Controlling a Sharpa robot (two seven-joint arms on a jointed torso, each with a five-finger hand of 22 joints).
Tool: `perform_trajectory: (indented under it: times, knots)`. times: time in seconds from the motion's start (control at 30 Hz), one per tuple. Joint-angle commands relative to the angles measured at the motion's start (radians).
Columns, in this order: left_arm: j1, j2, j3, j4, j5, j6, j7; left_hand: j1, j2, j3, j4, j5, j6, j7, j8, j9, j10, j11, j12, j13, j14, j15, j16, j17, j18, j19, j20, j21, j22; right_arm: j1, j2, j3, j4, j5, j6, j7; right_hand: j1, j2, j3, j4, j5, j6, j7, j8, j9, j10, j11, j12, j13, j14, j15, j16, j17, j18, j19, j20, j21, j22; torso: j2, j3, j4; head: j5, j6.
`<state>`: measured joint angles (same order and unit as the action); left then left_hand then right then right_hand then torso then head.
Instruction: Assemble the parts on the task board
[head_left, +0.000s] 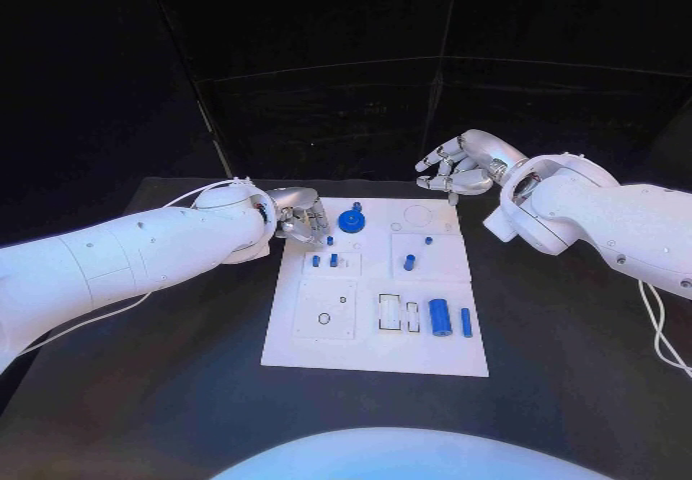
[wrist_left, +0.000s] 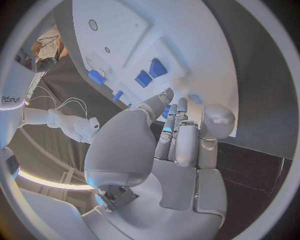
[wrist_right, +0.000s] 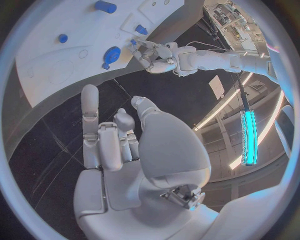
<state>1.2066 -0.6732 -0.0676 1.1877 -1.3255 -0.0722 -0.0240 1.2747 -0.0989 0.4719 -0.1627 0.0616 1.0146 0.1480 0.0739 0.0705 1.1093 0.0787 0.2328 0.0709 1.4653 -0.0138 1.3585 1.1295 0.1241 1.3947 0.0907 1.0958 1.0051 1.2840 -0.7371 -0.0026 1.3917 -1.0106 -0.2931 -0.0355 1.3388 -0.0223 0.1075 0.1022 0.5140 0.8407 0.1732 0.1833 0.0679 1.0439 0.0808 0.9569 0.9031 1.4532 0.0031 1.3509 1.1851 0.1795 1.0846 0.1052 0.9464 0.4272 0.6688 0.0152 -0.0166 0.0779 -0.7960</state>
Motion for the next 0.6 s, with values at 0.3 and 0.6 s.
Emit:
perform_trajectory:
  times: [0.3,0.6]
  knots:
    - [0.012,-0.092,0.003,0.036,0.263,-0.149,0.062,-0.026,-0.027,-0.036,0.014,-0.005,-0.04,-0.01,-0.008,-0.005,-0.085,0.015,-0.027,-0.004,0.019,0.017,-0.007,-0.016,-0.002,-0.011,0.01,-0.022,-0.016,-0.014,-0.021,-0.001,-0.012,-0.241,0.05,0.006,0.095,-0.061,0.182,-0.064,-0.132,0.107,-0.012,0.034,0.0,-0.017,-0.002,-0.482,-0.47,-0.004,-0.011,-0.093,-0.123,0.006,0.006,-0.012,-0.014,-0.013,-0.001,-0.0006,-0.001,-0.035,0.011]
    - [0.014,-0.166,0.002,0.116,0.718,-0.243,0.271,-0.011,0.002,-0.032,0.02,-0.004,0.006,0.002,0.012,0.0,-0.022,0.006,0.021,0.01,0.004,0.012,-0.032,-0.067,0.015,-0.044,0.008,-0.097,-0.094,-0.046,-0.037,-0.003,-0.002,-0.501,0.105,-0.027,0.076,-0.083,0.241,-0.092,-0.212,0.173,-0.023,-0.001,-0.002,0.051,-0.008,-0.669,-0.651,0.033,-0.014,-0.056,-0.069,0.006,0.025,-0.015,0.009,-0.001,0.0,0.0011,-0.0012,-0.068,0.021]
